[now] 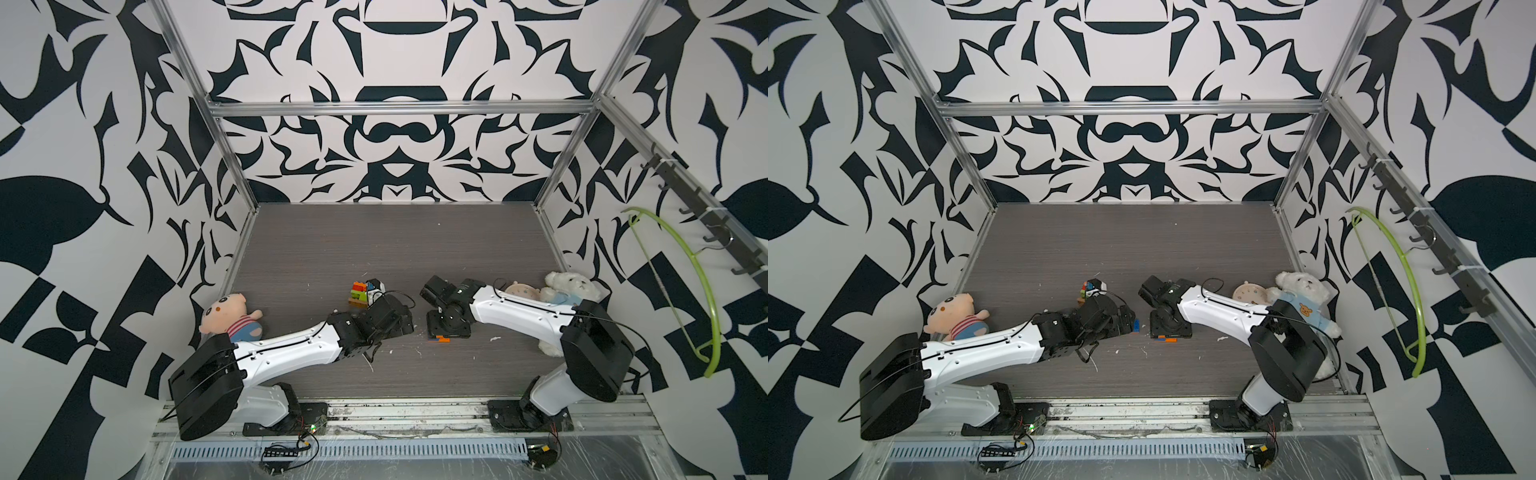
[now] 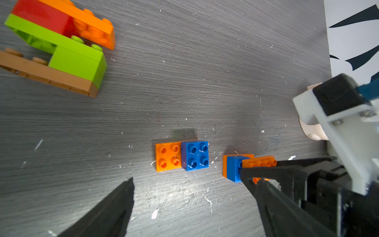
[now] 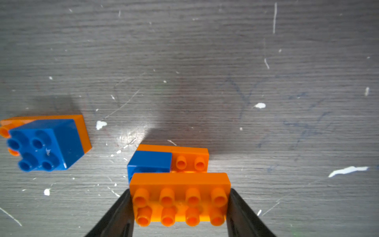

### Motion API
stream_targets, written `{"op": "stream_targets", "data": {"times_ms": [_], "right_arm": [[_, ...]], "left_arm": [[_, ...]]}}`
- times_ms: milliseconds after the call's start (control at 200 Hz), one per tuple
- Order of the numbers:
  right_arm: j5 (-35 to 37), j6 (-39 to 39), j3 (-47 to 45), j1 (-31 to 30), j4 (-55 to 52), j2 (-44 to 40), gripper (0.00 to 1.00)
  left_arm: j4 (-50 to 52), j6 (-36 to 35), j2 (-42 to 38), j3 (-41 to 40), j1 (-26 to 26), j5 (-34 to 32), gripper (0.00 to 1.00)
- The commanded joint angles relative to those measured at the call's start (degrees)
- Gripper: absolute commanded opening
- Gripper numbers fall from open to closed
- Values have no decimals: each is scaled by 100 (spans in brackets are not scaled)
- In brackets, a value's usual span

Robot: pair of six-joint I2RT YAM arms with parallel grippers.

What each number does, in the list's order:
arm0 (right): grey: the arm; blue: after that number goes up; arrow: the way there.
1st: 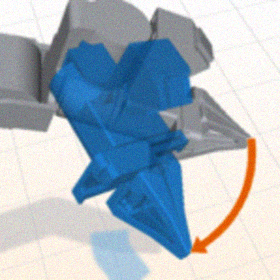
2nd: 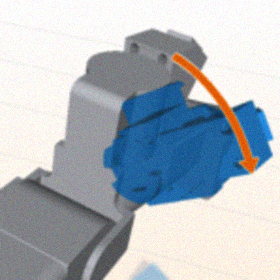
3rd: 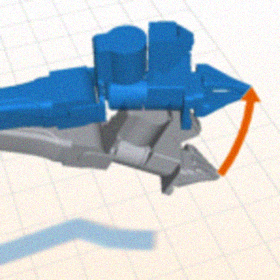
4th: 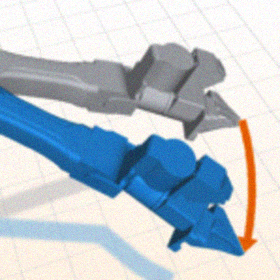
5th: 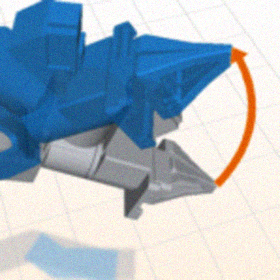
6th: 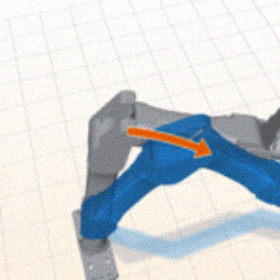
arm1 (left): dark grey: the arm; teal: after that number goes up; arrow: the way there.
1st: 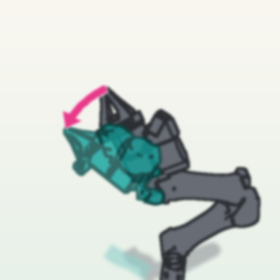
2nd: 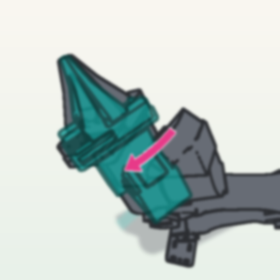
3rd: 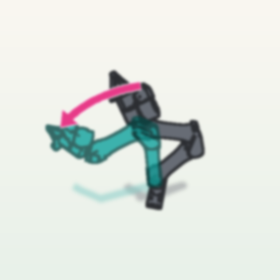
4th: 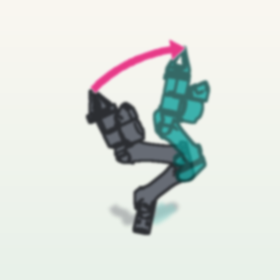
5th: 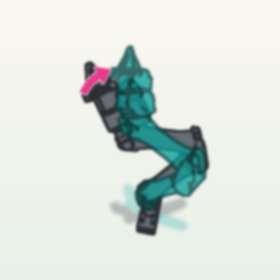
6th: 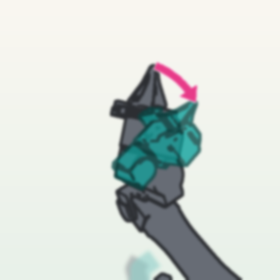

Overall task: Assemble the number 5 with lego
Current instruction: Assemble the lego brick with the lego brick.

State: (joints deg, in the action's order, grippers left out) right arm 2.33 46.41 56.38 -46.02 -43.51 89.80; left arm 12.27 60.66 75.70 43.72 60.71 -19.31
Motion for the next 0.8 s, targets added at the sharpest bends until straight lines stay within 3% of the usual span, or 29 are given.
{"op": "stream_targets", "data": {"times_ms": [0,380,795], "right_arm": [[48,87,186,-51,-32,-6,58],[110,398,169,-98,-10,-244,58],[-78,411,279,-161,107,45,58]], "left_arm": [[142,16,-99,-53,-15,-92,99],[133,13,-31,-30,-15,-66,99],[126,-19,36,22,-15,-48,99]]}}
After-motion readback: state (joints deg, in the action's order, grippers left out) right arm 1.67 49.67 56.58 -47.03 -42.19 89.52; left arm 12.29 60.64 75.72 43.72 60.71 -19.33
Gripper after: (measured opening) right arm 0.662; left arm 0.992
